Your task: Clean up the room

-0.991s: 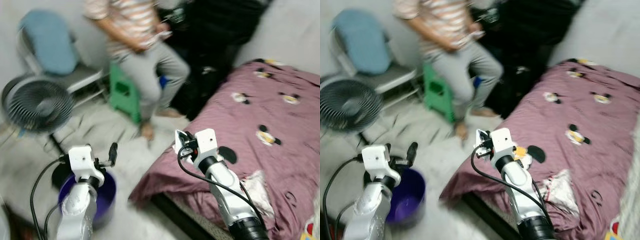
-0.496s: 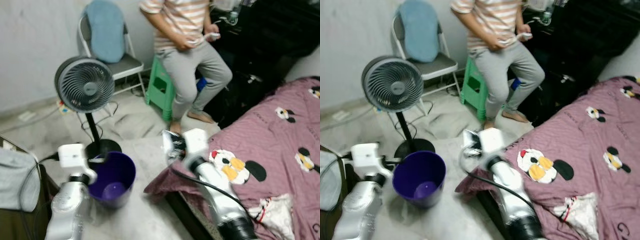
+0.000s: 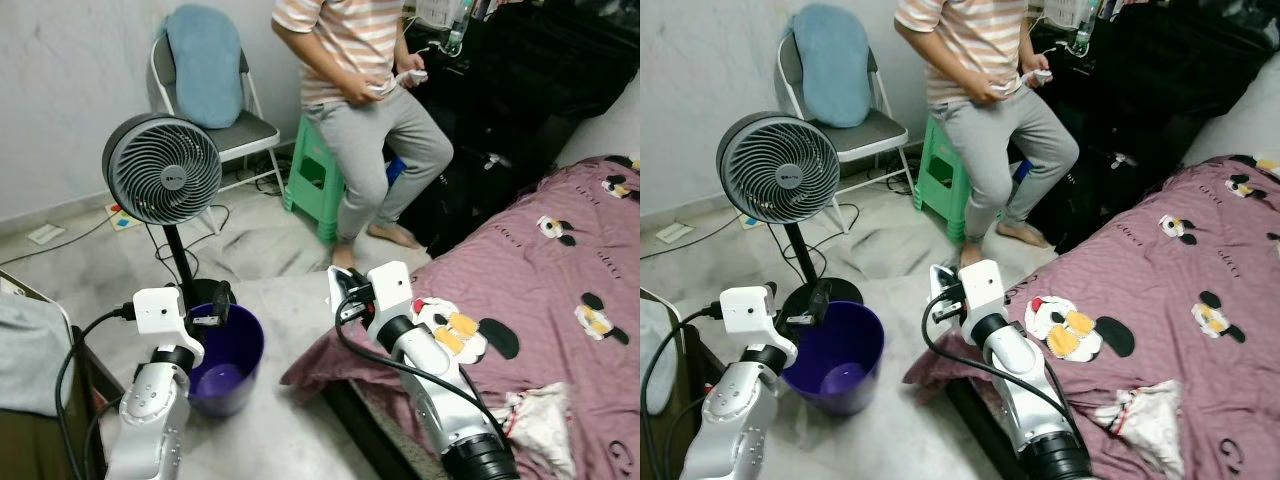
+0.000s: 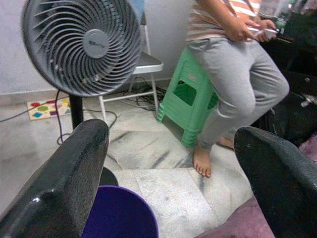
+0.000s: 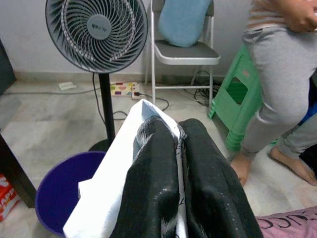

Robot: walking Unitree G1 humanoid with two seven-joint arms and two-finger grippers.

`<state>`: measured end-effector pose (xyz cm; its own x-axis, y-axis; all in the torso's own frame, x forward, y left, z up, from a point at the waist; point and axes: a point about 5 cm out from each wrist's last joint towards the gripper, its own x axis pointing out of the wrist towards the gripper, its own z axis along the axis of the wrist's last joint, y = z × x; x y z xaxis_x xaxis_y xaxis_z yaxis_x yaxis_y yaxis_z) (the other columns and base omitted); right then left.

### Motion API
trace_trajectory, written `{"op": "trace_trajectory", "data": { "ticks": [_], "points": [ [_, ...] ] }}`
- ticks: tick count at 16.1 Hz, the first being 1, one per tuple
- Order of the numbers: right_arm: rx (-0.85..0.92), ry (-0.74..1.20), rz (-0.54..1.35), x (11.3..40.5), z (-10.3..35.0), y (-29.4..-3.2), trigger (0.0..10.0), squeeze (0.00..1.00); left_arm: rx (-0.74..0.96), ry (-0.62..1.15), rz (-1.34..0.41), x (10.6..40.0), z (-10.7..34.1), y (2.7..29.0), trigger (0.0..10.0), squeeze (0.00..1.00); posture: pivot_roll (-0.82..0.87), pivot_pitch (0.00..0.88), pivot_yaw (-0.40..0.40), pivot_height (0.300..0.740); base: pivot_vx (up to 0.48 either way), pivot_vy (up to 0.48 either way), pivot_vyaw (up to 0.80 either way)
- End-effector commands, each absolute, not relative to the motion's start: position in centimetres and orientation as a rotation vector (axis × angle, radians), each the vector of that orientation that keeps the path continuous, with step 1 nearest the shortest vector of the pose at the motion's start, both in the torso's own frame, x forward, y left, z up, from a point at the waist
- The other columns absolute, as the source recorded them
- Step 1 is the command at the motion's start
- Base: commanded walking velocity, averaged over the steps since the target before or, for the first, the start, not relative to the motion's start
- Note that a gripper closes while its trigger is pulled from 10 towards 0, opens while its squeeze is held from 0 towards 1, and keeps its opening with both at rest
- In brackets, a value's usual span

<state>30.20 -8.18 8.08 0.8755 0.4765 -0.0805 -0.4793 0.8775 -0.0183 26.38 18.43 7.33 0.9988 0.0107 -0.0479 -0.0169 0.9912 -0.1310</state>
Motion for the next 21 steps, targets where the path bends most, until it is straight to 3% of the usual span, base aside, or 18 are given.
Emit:
{"op": "trace_trajectory", "data": {
  "ticks": [1,5,16,21],
  "points": [
    [-0.049,0.069,0.512,30.7,8.4,-8.1,10.0,0.00,-0.127,0.037,0.024,26.3,7.5,18.4,10.0,0.00,0.09,0.000,-0.117,0.740,0.000,0.000,0.00],
    [-0.050,0.067,0.519,30.7,8.4,-7.9,10.0,0.00,-0.127,0.035,0.029,26.3,7.6,18.4,10.0,0.00,0.09,0.000,-0.119,0.740,0.000,0.000,0.00],
    [-0.022,0.048,0.373,29.9,8.1,-9.6,10.0,0.00,-0.112,0.055,-0.141,28.9,8.0,15.8,10.0,0.00,-0.01,0.000,0.029,0.740,0.000,0.000,0.00],
    [-0.018,0.040,0.363,30.4,8.4,-9.4,10.0,0.00,-0.120,0.042,-0.154,30.1,8.7,15.6,10.0,0.00,-0.02,0.000,0.030,0.740,0.000,0.000,0.00]
  ]
}}
